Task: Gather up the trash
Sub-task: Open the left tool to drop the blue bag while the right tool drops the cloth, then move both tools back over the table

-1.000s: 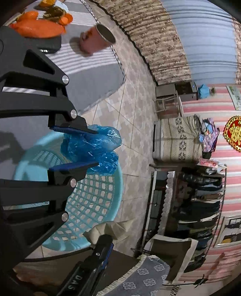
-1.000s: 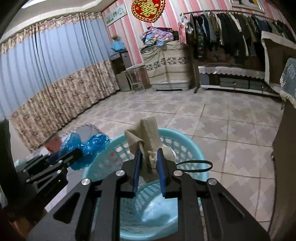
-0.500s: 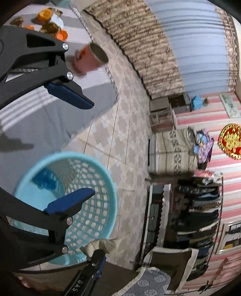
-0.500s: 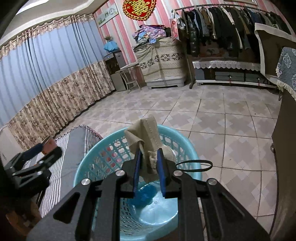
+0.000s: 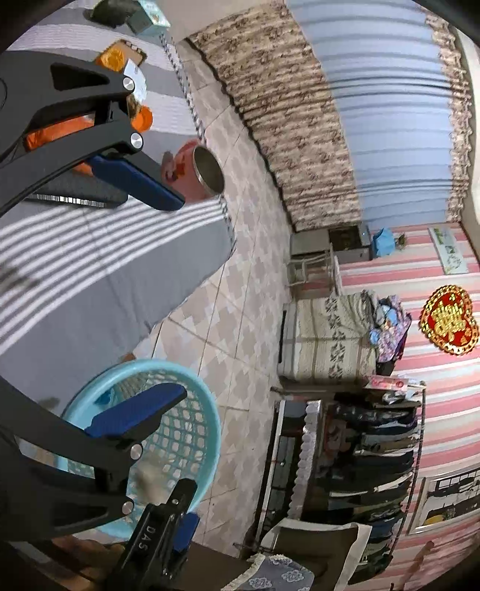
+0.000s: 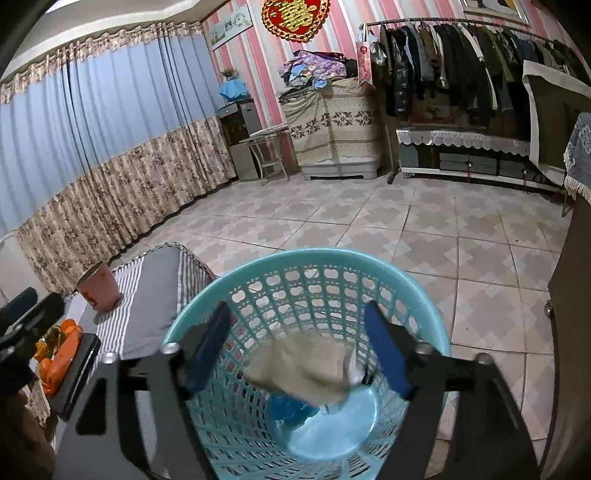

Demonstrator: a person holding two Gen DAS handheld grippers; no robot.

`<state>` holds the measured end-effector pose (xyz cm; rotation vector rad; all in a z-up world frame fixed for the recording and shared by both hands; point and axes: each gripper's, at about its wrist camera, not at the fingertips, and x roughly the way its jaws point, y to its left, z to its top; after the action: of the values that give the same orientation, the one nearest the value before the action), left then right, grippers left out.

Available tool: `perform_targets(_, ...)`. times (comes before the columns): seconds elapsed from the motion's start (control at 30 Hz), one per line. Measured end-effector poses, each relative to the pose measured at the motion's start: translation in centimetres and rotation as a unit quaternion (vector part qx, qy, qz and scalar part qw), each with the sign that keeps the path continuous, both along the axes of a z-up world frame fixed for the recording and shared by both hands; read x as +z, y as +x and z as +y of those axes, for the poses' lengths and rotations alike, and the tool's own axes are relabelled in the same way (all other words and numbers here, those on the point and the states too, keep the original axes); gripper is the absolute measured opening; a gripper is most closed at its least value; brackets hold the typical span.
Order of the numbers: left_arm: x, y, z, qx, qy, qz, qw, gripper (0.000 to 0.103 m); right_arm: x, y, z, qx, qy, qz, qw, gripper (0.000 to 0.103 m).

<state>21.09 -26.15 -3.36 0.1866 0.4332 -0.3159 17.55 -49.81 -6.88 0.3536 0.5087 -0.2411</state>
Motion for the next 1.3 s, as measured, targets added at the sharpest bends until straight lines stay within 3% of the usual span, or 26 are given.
perform_targets(0.2, 1.1, -1.4, 2.1, 0.015, -0.008, -0.014, 0.9998, 0.096, 0.7, -1.0, 0.6, -0.012, -0.01, -0.012, 1.0, 0.095)
perform_targets(0.5, 3.3, -4.1, 7.1, 0.048, -0.022, -0.034, 0.998, 0.097, 4.0, -3.1, 4.4, 0.008, -0.044, -0.039, 0.998, 0.095)
perform_targets(0.67, 4.9, -6.5, 9.9, 0.068, -0.017, -0.061, 0.9957, 0.097, 5.8, -4.4, 8.0, 0.038, -0.046, -0.051, 0.997, 0.096)
perform_targets(0.93, 6.2, -10.3, 15.3, 0.103, -0.024, -0.074, 0.9916, 0.097, 6.2, -6.6, 15.1, 0.094, -0.077, -0.045, 0.992, 0.096)
perform_targets(1.13, 5.9, -13.2, 19.7, 0.139, -0.006, -0.086, 0.9865, 0.098, 6.2, -8.0, 20.5, 0.13, -0.091, -0.046, 0.986, 0.096)
perform_targets(1.3, 4.7, -14.7, 24.2, 0.175, -0.01, -0.069, 0.9821, 0.098, 5.7, -9.0, 24.7, 0.153, -0.104, -0.042, 0.982, 0.096)
